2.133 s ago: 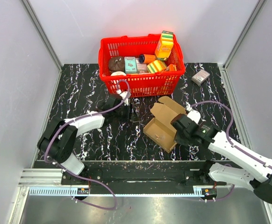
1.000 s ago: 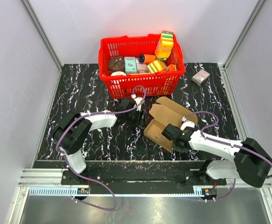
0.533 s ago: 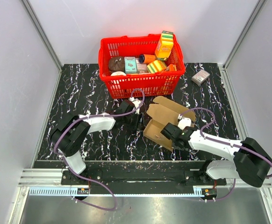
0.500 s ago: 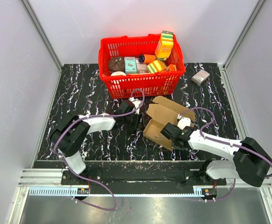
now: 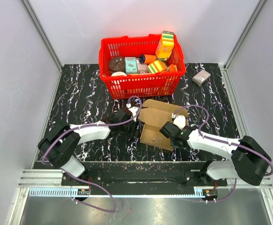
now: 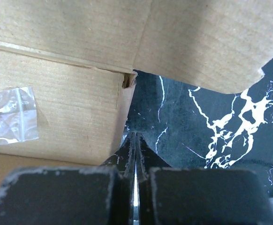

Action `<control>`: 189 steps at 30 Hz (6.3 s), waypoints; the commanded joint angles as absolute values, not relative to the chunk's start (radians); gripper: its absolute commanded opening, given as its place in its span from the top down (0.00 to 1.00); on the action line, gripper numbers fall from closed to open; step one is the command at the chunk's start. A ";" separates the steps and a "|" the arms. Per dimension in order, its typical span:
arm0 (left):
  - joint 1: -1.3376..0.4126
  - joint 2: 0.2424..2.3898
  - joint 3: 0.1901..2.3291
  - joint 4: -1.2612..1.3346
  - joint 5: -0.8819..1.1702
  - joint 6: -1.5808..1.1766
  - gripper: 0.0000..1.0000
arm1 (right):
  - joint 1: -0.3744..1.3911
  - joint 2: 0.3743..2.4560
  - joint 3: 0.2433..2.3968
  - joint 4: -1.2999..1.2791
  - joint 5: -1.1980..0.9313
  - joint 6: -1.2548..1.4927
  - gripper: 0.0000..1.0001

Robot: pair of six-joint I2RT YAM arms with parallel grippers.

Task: Fold the paper box

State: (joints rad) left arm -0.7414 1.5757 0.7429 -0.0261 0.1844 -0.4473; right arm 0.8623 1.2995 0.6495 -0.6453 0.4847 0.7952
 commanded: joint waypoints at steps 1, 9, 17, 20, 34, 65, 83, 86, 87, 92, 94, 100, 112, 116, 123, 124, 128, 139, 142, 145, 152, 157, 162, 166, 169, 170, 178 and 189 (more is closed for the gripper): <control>-0.781 1.477 0.706 -0.018 0.135 -0.485 0.50 | 0.870 1.308 0.706 -0.537 0.454 0.717 1.00; -0.808 1.290 0.597 -0.112 0.014 -0.543 0.50 | 0.870 1.371 0.736 -0.456 0.364 0.620 0.99; -0.818 1.158 0.505 -0.164 -0.038 -0.586 0.48 | 0.870 1.445 0.782 -0.433 0.334 0.583 0.99; -0.818 1.157 0.497 -0.179 -0.054 -0.586 0.47 | 0.870 1.424 0.778 -0.437 0.356 0.594 0.98; -0.818 1.195 0.528 -0.259 -0.152 -0.618 0.43 | 0.870 1.266 0.730 -0.517 0.413 0.629 0.78; -0.235 1.048 0.590 -0.131 0.197 -0.655 0.52 | 0.351 1.235 0.936 -0.558 0.189 0.532 0.56; -0.331 1.404 0.811 -0.101 0.302 -0.617 0.48 | 0.319 1.486 1.052 -0.495 -0.023 0.482 0.57; -0.353 1.419 0.827 -0.101 0.305 -0.627 0.48 | 0.321 1.474 1.042 -0.492 -0.060 0.482 0.57; -0.357 1.420 0.828 -0.100 0.307 -0.632 0.48 | 0.319 1.470 1.039 -0.494 -0.069 0.480 0.56; -0.373 1.401 0.819 -0.100 0.318 -0.637 0.48 | 0.319 1.440 1.019 -0.488 -0.155 0.465 0.57; -0.376 1.384 0.807 -0.100 0.318 -0.640 0.48 | 0.319 1.422 1.005 -0.482 -0.185 0.459 0.58; -0.388 1.333 0.775 -0.100 0.325 -0.643 0.48 | 0.319 1.361 0.962 -0.456 -0.296 0.480 0.61; -0.422 1.227 0.690 -0.100 0.319 -0.676 0.48 | 0.321 1.241 0.862 -0.451 -0.388 0.554 0.61; -0.431 1.203 0.660 -0.077 0.321 -0.710 0.48 | 0.321 1.215 0.818 -0.434 -0.399 0.595 0.61; -0.440 1.158 0.597 -0.011 0.322 -0.793 0.48 | 0.321 1.180 0.724 -0.356 -0.413 0.702 0.61; -0.443 1.157 0.594 -0.003 0.322 -0.802 0.48 | 0.321 1.174 0.715 -0.329 -0.420 0.731 0.61; -0.456 1.146 0.583 0.032 0.322 -0.850 0.47 | 0.321 1.161 0.684 -0.276 -0.431 0.788 0.61; -0.495 1.111 0.520 0.138 0.321 -0.966 0.46 | 0.321 1.109 0.612 -0.181 -0.448 0.913 0.58; -0.506 1.111 0.506 0.152 0.316 -0.979 0.46 | 0.322 1.103 0.601 -0.176 -0.449 0.925 0.58; -0.509 1.111 0.494 0.166 0.313 -0.989 0.45 | 0.321 1.098 0.591 -0.164 -0.456 0.939 0.57; -0.509 1.123 0.512 0.155 0.299 -0.979 0.44 | 0.321 1.065 0.600 -0.190 -0.408 0.937 0.56; -0.509 1.126 0.529 0.152 0.296 -0.982 0.44 | 0.321 1.036 0.615 -0.230 -0.377 0.919 0.56; -0.509 1.117 0.535 0.143 0.279 -0.980 0.43 | 0.322 0.996 0.621 -0.273 -0.311 0.887 0.56; -0.509 1.156 0.586 0.123 0.282 -0.960 0.43 | 0.321 1.015 0.638 -0.255 -0.318 0.884 0.56; -0.509 1.189 0.632 0.117 0.285 -0.948 0.43 | 0.321 1.034 0.658 -0.242 -0.310 0.873 0.56; -0.509 1.198 0.658 0.112 0.284 -0.943 0.43 | 0.321 1.038 0.672 -0.241 -0.305 0.870 0.55; -0.508 1.278 0.747 0.078 0.272 -0.896 0.43 | 0.321 1.107 0.730 -0.213 -0.270 0.838 0.55; -0.494 1.239 0.638 0.054 0.199 -0.850 0.40 | 0.321 1.086 0.700 -0.282 -0.170 0.766 0.54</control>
